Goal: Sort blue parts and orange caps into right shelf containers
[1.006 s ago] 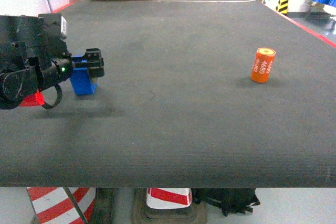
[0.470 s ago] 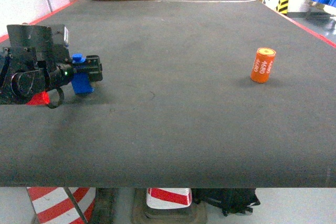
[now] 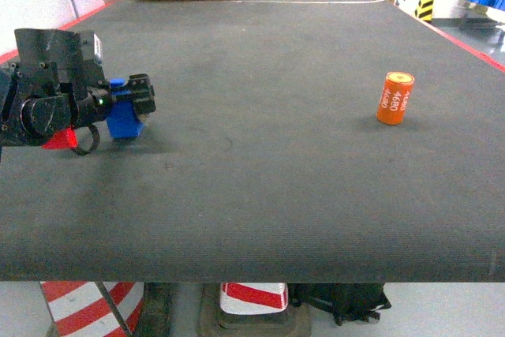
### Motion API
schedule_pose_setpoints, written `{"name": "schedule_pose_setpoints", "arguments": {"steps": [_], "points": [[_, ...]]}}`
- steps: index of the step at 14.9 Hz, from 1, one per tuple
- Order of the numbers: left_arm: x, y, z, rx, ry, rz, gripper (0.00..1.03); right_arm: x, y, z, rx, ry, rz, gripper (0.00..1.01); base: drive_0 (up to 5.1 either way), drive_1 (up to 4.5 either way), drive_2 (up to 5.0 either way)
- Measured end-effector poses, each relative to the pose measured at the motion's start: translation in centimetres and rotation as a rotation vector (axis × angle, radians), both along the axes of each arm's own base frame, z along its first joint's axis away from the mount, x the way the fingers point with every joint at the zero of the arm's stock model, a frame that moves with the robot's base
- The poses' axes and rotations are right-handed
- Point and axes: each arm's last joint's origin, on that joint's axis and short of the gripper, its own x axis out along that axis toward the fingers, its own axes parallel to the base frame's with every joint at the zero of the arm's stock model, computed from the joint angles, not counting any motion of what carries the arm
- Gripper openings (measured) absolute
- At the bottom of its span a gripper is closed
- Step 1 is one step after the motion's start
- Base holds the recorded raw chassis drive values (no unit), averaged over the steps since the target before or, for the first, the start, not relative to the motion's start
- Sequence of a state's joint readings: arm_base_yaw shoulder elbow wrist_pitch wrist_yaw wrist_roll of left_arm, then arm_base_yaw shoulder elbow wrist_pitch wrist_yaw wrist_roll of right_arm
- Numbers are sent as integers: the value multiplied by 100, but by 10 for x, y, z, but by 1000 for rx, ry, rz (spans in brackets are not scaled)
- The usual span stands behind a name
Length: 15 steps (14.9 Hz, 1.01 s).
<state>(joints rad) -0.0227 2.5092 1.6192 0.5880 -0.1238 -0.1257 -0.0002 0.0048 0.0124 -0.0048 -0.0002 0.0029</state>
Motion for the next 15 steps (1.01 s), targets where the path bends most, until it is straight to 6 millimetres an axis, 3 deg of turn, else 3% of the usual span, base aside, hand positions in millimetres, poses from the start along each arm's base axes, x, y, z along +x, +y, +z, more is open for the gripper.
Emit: {"name": "schedule_pose_setpoints", "arguments": {"steps": [5, 6, 11, 15], "points": [[1, -1, 3, -11, -39, -24, 46, 0, 0, 0, 0, 0, 0, 98, 0, 0, 0], [-1, 0, 1, -8, -48, -11, 43, 0, 0, 0, 0, 0, 0, 98, 0, 0, 0], [-19, 4, 8, 4, -48, 17, 42, 0, 0, 0, 0, 0, 0, 98, 0, 0, 0], [-39, -1, 63, 3, -153, 35, 42, 0, 0, 0, 0, 0, 0, 98, 0, 0, 0]]}}
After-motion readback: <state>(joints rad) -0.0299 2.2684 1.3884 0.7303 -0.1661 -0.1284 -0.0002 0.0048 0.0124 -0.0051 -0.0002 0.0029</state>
